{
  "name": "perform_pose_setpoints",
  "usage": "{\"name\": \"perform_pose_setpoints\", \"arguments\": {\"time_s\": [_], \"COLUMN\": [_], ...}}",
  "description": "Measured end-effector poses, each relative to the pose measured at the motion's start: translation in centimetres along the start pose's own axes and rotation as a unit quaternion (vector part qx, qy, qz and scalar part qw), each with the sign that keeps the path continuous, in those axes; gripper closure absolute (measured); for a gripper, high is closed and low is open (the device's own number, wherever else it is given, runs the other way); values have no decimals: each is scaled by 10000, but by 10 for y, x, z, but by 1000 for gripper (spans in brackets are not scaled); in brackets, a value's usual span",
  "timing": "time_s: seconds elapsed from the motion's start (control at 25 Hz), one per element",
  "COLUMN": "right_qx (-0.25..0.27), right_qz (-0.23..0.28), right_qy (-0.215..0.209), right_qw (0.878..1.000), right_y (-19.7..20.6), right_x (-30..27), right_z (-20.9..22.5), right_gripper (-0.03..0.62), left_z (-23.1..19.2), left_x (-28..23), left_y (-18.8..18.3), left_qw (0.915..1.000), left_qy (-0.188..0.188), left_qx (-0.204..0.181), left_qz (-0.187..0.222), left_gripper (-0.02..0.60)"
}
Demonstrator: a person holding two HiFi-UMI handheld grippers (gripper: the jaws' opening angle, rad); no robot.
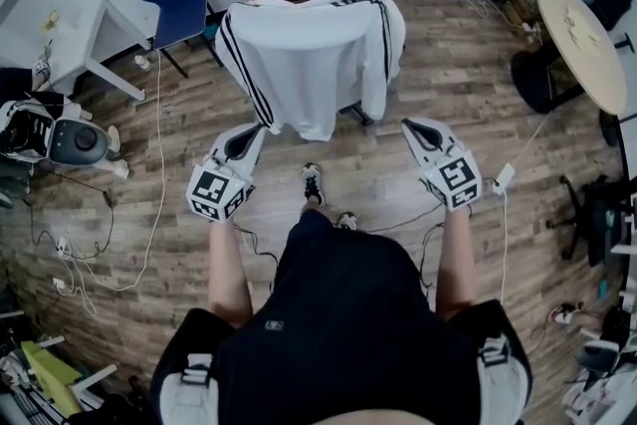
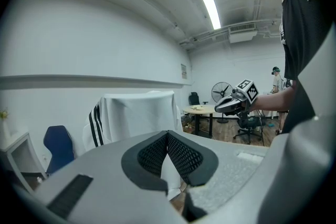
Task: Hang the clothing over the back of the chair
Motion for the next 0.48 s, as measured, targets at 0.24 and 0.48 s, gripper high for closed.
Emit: {"name": "perform_pose_setpoints", "arguments": {"time_s": [0.24,0.48], "right_qx": [-9,18], "right_qz": [-65,-68], "right_qy": [-1,-25], "right_qw": [10000,10000], "right_y": [5,4], "right_x": [-1,-2], "right_z": [-5,-6], "right_gripper": [599,597], "left_z": [1,2], "left_x": [2,4], "left_y": [4,5], "left_qw": [10000,10000], "left_qy": [8,-7], "left_qx": [7,-43], "left_qz": [-23,-41], "left_gripper": [580,580]}}
Point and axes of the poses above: the fingertips, and each gripper's own axes: x backward along the fingers, z to its right, y out of its underside, the point moved 7 cm from there along x, backward along the fingers, and after that the axes turned 7 degrees about z, right-handed, at the moved point
